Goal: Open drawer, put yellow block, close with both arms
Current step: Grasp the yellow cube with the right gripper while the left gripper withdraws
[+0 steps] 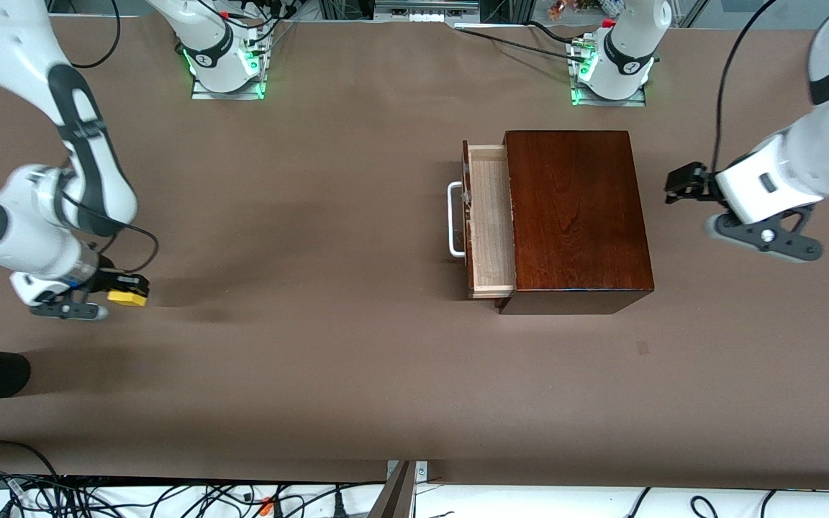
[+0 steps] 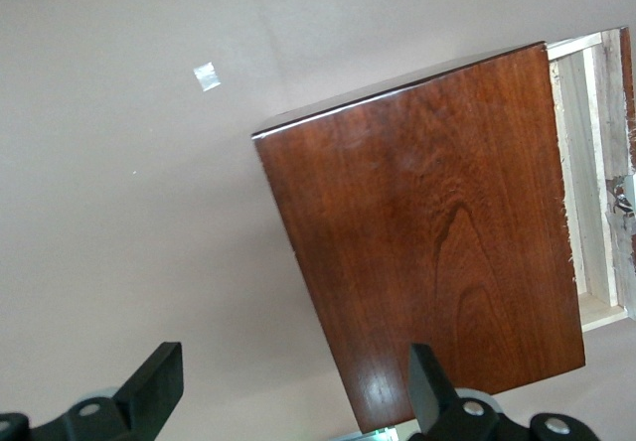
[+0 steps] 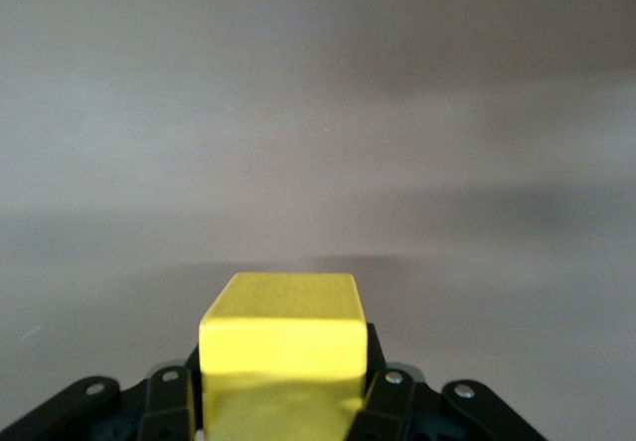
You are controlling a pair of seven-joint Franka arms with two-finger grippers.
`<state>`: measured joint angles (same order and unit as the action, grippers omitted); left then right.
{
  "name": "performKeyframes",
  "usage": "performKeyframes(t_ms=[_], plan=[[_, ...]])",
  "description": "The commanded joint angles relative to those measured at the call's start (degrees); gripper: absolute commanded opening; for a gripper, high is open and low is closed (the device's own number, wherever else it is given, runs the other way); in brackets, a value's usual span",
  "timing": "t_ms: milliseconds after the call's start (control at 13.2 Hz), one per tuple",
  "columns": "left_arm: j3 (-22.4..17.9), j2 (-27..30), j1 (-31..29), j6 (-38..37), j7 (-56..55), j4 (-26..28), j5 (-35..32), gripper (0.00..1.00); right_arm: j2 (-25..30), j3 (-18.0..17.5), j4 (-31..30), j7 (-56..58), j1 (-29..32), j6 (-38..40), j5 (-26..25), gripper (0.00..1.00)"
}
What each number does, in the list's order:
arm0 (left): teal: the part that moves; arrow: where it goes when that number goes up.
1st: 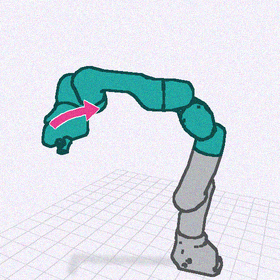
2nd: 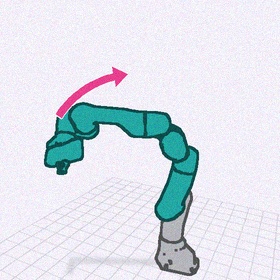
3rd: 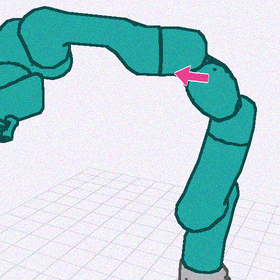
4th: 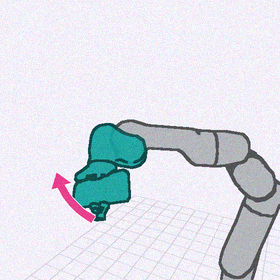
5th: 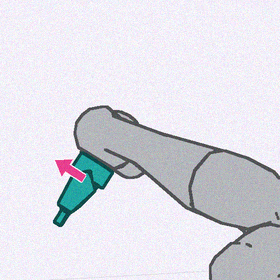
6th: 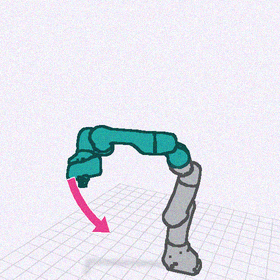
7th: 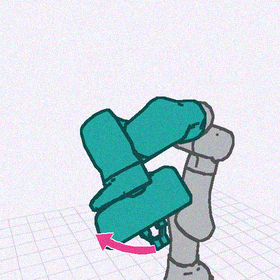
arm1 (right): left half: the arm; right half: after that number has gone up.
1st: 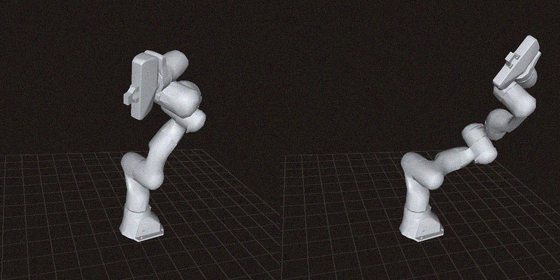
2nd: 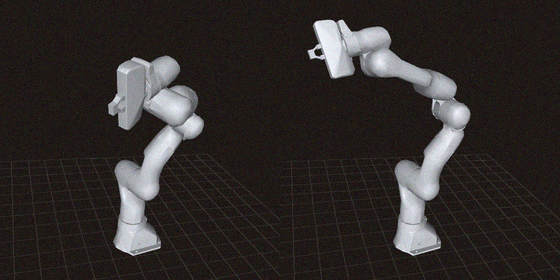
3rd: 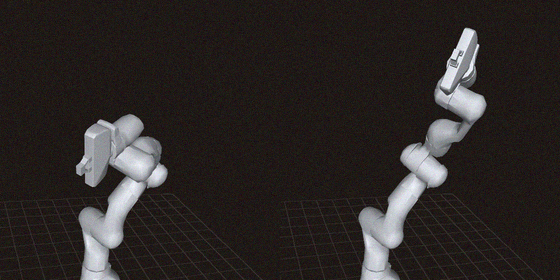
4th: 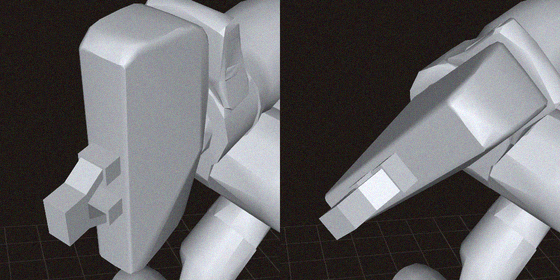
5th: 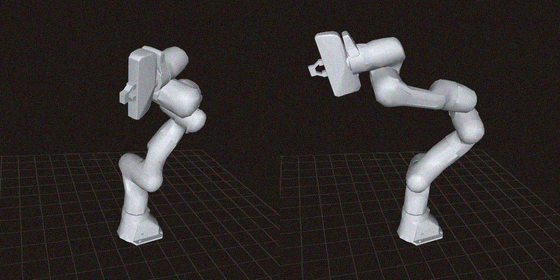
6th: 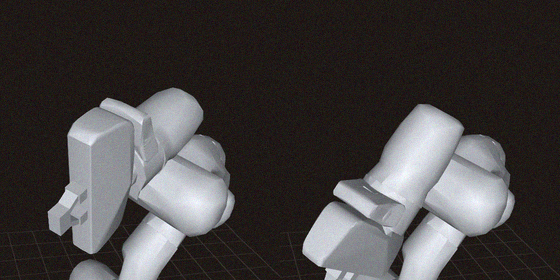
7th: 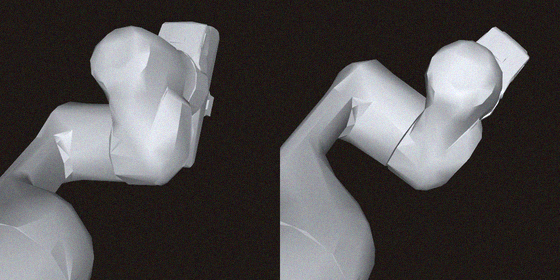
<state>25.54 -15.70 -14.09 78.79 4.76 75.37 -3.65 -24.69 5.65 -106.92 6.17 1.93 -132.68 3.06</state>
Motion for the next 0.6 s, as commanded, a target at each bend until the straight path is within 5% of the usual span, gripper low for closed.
performKeyframes(t_ms=[0, 227, 529], plan=[[-10.2, 5.8, 5.0, -0.2, 2.4, 4.1, 4.3, 1.0, 11.6, -0.5, 1.0, 0.7, -0.1, 14.4, -0.4, 0.0], [-18.4, 11.7, 11.0, 3.4, 1.2, 10.6, 4.8, 1.0, 16.9, -4.1, 7.0, -4.4, -0.1, 29.2, -0.3, 0.0], [-24.6, 16.8, 16.0, 9.1, -2.6, 17.4, 4.6, 1.0, 17.2, -15.7, 16.4, -33.3, -0.2, 43.7, 0.5, 0.0]])
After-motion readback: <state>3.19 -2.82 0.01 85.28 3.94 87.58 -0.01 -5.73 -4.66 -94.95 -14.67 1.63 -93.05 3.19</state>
